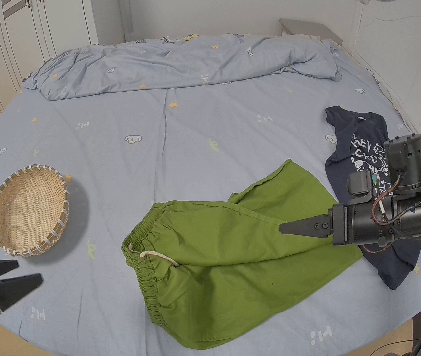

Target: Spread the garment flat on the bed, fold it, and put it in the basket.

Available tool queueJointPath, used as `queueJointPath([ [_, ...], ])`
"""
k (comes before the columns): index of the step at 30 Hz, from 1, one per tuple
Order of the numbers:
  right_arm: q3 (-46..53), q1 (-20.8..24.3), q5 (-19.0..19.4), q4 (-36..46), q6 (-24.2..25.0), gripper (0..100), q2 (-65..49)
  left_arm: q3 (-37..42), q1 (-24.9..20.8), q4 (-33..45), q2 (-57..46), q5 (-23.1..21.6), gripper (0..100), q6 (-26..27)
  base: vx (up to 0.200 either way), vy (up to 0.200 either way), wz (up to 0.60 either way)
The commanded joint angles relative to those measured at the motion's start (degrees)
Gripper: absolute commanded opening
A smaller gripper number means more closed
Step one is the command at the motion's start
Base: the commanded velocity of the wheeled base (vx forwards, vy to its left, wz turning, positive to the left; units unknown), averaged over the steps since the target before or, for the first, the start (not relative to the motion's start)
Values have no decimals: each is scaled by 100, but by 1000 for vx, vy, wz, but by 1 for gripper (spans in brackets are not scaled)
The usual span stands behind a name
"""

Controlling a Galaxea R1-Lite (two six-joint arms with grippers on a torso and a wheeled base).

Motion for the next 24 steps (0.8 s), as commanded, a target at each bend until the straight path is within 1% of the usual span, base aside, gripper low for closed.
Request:
queueJointPath([
  [1,311,-472,265,293,4,100,-489,454,-323,-146,2401,-610,100,1477,0,0,0],
  [2,293,-481,221,284,-32,100,-471,454,-297,-489,2595,-838,100,1504,0,0,0],
  [3,293,-481,221,284,-49,100,-471,454,-288,-594,2647,-917,100,1486,0,0,0],
  [4,241,-507,212,249,-84,100,-480,542,-218,-1236,2849,-1260,100,1381,0,0,0],
  [5,223,-551,221,240,-58,100,-506,630,-148,-1552,2885,-1471,100,1337,0,0,0],
  [8,355,-648,292,266,30,100,-814,1316,-95,-2264,2981,-1937,100,1398,0,0,0],
  [9,355,-648,292,266,30,100,-814,1316,-95,-2264,2981,-1937,100,1398,0,0,0],
  [10,408,-657,292,249,83,100,-840,1694,-148,-2871,3183,-2051,100,1416,0,0,0],
  [11,408,-648,292,249,83,100,-840,1720,-156,-2923,3201,-2051,100,1416,0,0,0],
  [12,425,-648,309,249,83,100,-849,2028,-244,-3468,3350,-2077,100,1416,0,0,0],
  [14,443,-630,309,249,74,100,-832,2265,-279,-3917,3447,-2086,100,1407,0,0,0],
  [18,487,-569,318,249,65,100,-805,2414,-420,-4031,3658,-2086,100,1407,0,0,0],
  [24,522,-569,335,240,48,100,-770,2274,-622,-4128,4150,-2069,100,1416,0,0,0],
])
